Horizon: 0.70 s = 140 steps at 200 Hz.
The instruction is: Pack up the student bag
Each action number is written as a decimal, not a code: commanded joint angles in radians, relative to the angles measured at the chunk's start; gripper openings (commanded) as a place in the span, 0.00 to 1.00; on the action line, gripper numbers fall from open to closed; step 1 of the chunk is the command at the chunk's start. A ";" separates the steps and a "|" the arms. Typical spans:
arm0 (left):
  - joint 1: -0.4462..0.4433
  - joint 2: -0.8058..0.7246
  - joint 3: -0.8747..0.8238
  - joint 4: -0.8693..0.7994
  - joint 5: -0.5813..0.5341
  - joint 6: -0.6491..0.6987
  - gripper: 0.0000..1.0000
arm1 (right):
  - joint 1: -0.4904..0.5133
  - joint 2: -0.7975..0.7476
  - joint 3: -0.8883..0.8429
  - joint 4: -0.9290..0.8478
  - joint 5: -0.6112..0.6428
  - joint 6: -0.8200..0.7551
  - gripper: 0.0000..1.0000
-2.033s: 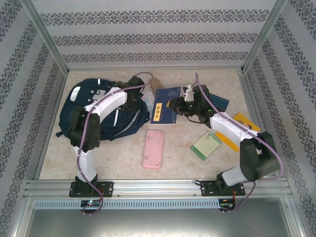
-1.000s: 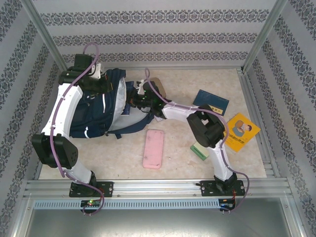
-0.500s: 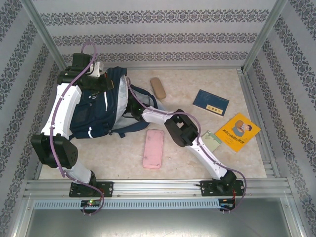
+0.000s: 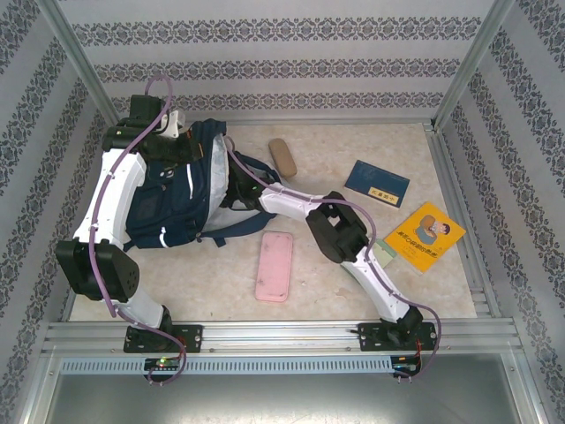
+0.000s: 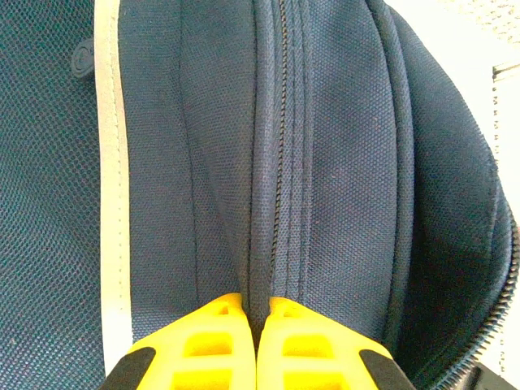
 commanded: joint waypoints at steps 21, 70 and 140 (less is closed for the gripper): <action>0.008 -0.055 -0.032 0.087 -0.072 0.074 0.00 | -0.040 -0.212 -0.204 -0.022 0.046 -0.083 0.55; 0.008 -0.062 -0.189 0.164 -0.104 0.057 0.00 | -0.116 -0.487 -0.532 -0.043 0.086 -0.181 0.53; -0.019 -0.066 -0.348 0.272 -0.035 -0.002 0.24 | -0.441 -0.839 -0.918 -0.230 0.209 -0.381 0.47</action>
